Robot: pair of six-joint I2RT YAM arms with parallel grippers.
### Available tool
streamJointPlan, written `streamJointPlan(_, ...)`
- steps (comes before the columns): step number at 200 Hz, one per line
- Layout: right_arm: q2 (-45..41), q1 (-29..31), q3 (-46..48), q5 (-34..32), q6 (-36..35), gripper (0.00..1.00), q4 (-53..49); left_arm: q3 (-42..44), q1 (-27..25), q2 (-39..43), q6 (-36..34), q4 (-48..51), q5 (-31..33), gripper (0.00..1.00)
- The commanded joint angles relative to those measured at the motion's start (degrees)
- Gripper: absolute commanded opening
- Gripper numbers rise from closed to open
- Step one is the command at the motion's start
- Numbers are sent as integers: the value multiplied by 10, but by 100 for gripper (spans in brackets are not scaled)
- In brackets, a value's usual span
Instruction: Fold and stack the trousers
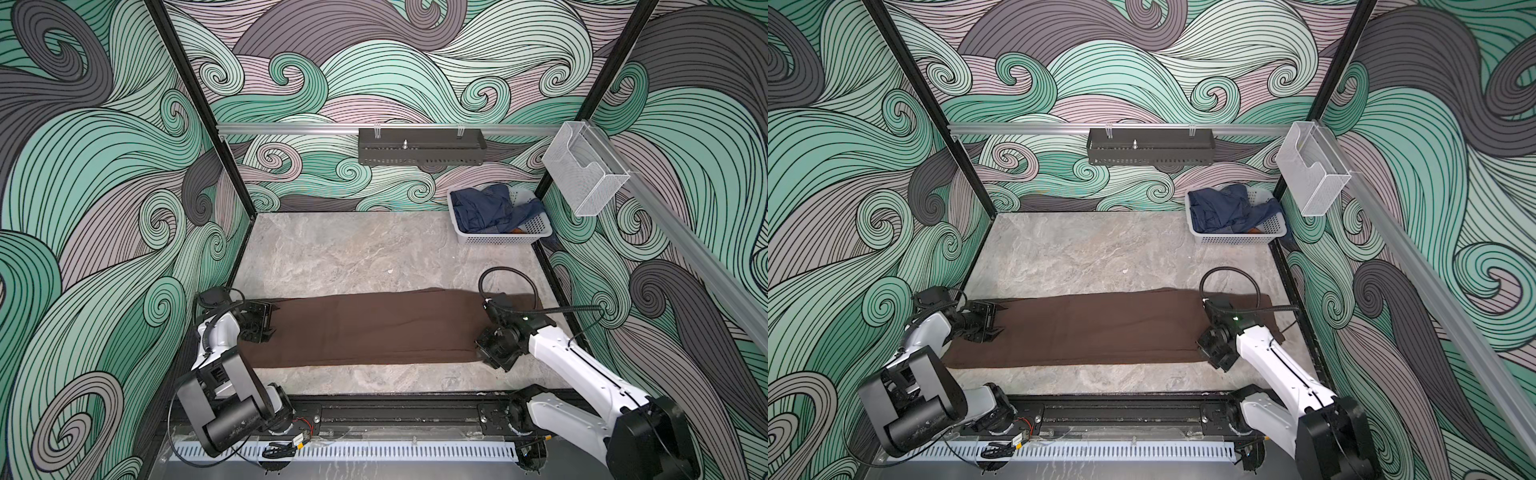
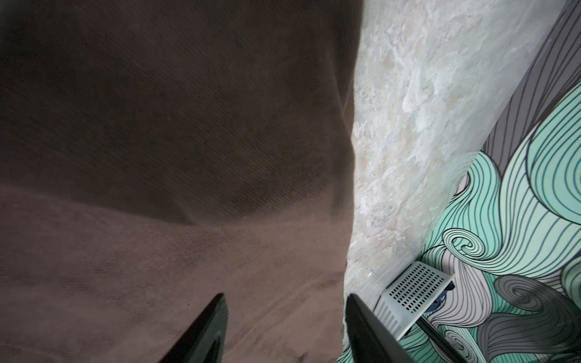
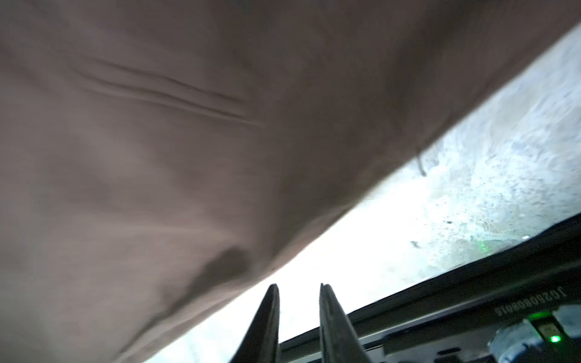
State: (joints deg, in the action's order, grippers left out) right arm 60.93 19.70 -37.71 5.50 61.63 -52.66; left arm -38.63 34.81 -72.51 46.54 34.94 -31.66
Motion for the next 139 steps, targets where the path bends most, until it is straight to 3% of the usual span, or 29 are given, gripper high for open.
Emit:
streamJointPlan(1,17,-7,-58,-51,-33,29,-31,-10,8,-23,-33,15,14,62)
streamJointPlan(50,111,-96,-123,-54,-112,30,8,-4,24,-86,-46,-10,6,60)
streamJointPlan(99,204,-165,-89,23,-159,27,151,2,23,-104,-29,-30,26,60)
streamJointPlan(139,287,-226,-61,42,-160,26,187,6,10,-113,-13,-42,52,60)
